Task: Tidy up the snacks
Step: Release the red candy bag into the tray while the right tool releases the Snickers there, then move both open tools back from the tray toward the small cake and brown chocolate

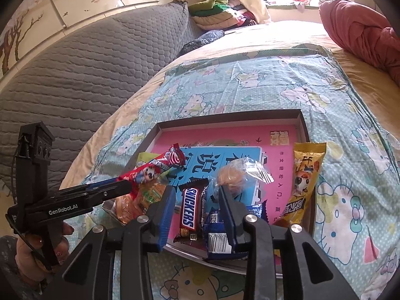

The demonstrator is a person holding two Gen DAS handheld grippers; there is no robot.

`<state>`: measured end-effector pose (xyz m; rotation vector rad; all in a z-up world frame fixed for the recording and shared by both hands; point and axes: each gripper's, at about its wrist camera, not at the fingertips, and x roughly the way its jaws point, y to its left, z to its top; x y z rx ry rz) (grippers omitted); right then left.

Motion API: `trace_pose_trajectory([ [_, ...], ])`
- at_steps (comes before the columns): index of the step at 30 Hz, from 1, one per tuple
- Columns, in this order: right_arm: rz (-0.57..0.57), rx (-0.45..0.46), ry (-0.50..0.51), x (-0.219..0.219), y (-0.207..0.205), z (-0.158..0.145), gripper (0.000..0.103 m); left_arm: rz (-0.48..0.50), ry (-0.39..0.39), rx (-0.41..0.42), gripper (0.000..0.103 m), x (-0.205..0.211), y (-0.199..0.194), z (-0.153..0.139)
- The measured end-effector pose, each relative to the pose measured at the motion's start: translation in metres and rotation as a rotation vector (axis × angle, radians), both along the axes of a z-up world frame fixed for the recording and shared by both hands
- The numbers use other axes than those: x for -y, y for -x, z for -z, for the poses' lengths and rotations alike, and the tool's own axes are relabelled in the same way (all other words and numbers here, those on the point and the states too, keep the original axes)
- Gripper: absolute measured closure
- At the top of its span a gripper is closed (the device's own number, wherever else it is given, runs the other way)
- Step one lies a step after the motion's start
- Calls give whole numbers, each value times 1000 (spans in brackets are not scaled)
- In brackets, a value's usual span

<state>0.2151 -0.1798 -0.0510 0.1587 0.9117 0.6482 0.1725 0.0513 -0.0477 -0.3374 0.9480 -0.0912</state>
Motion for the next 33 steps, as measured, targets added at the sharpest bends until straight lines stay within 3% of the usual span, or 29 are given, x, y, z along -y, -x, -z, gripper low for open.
trace_pose_trajectory([
  [6, -2, 16, -19, 4, 1, -8, 66, -3, -2, 30, 47, 1, 5, -17],
  [9, -3, 34, -29, 8, 4, -15, 55, 0, 0, 44, 44, 3, 8, -27],
  [14, -7, 83, -34, 12, 9, -29, 54, 9, -10, 69, 40, 5, 15, -39],
  [33, -13, 166, -17, 23, 28, -51, 46, 25, -161, 122, 30, 30, 39, -66],
])
